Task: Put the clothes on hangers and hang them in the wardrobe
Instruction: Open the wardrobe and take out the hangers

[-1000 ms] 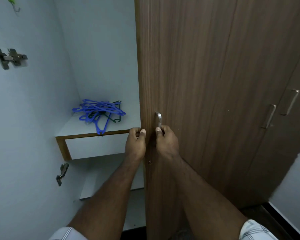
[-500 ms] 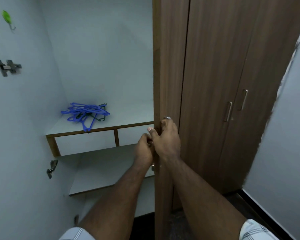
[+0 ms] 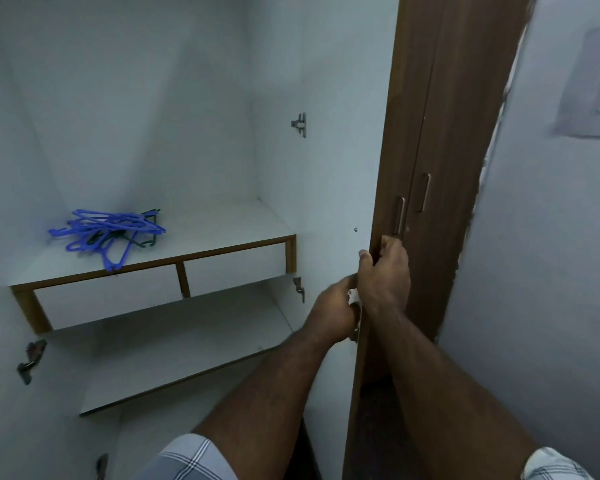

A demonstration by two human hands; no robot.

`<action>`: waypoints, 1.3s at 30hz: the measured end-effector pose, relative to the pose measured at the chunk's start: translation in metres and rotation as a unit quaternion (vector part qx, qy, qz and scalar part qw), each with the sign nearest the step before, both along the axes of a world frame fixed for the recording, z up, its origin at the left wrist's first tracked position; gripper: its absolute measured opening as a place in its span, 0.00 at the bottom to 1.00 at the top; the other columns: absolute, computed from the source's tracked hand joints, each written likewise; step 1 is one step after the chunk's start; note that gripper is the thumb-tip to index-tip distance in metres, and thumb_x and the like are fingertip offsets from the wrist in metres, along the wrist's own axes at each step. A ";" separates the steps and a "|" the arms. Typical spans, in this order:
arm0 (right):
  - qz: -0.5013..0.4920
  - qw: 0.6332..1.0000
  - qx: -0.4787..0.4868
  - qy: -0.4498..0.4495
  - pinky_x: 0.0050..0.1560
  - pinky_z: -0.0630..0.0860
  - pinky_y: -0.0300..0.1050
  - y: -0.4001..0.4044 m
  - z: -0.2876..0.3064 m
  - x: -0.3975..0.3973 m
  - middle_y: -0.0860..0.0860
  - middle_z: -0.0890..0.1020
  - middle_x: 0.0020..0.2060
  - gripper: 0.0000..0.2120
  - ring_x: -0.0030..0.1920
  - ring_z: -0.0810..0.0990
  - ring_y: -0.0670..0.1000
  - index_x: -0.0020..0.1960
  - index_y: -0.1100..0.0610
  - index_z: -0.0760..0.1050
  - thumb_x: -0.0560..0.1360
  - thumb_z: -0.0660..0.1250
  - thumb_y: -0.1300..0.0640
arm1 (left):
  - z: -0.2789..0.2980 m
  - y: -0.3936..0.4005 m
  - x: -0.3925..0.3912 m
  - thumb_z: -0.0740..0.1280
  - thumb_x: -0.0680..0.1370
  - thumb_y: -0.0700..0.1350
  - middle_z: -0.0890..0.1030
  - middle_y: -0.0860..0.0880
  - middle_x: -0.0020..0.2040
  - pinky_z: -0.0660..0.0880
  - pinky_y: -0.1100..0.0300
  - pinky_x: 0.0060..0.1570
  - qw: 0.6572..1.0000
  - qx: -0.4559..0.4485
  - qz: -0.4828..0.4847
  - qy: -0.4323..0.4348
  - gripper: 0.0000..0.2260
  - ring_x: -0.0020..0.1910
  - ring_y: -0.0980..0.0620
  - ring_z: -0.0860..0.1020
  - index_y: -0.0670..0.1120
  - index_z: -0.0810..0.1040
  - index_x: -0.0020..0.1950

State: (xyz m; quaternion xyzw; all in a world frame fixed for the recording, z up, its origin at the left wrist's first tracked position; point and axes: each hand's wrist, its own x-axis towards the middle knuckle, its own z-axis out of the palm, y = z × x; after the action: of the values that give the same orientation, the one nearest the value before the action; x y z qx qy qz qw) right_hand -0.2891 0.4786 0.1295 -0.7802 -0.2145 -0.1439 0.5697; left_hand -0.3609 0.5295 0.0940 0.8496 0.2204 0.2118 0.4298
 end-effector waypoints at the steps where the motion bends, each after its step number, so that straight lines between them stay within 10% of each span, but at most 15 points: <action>1: -0.004 1.000 -0.003 0.010 0.53 0.75 0.44 -0.004 0.000 0.007 0.49 0.77 0.59 0.18 0.58 0.78 0.51 0.68 0.55 0.71 0.80 0.67 0.55 | 0.000 -0.005 0.006 0.65 0.82 0.40 0.70 0.49 0.76 0.75 0.51 0.64 0.999 0.021 -0.013 0.022 0.27 0.71 0.44 0.73 0.53 0.63 0.79; 11: -0.004 0.998 -0.065 0.009 0.68 0.71 0.49 -0.026 0.002 0.046 0.54 0.67 0.74 0.32 0.72 0.69 0.56 0.81 0.54 0.55 0.81 0.65 0.60 | -0.009 -0.001 0.034 0.66 0.80 0.40 0.46 0.53 0.83 0.54 0.44 0.79 0.985 0.144 -0.018 0.096 0.40 0.82 0.47 0.47 0.53 0.43 0.83; 18: -0.037 0.962 -0.147 -0.226 0.72 0.64 0.50 -0.001 -0.002 0.015 0.58 0.59 0.79 0.34 0.78 0.56 0.57 0.80 0.59 0.56 0.77 0.67 0.64 | -0.016 0.020 0.034 0.67 0.81 0.47 0.49 0.52 0.83 0.56 0.40 0.78 0.981 0.175 -0.002 0.085 0.38 0.82 0.45 0.48 0.53 0.46 0.83; 39: 0.139 0.951 -0.231 -0.151 0.75 0.63 0.55 0.229 -0.028 -0.094 0.60 0.66 0.76 0.32 0.76 0.62 0.59 0.79 0.61 0.59 0.76 0.64 0.60 | -0.017 0.241 -0.104 0.65 0.82 0.49 0.47 0.48 0.83 0.49 0.41 0.77 0.961 0.192 0.152 0.129 0.37 0.82 0.45 0.46 0.47 0.44 0.83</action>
State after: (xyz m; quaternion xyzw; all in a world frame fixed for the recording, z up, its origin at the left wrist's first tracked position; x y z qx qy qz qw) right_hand -0.3833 0.7076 0.1011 -0.8221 -0.4319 -0.1261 0.3487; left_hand -0.4649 0.7701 0.0774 0.8927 0.3559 0.2017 0.1889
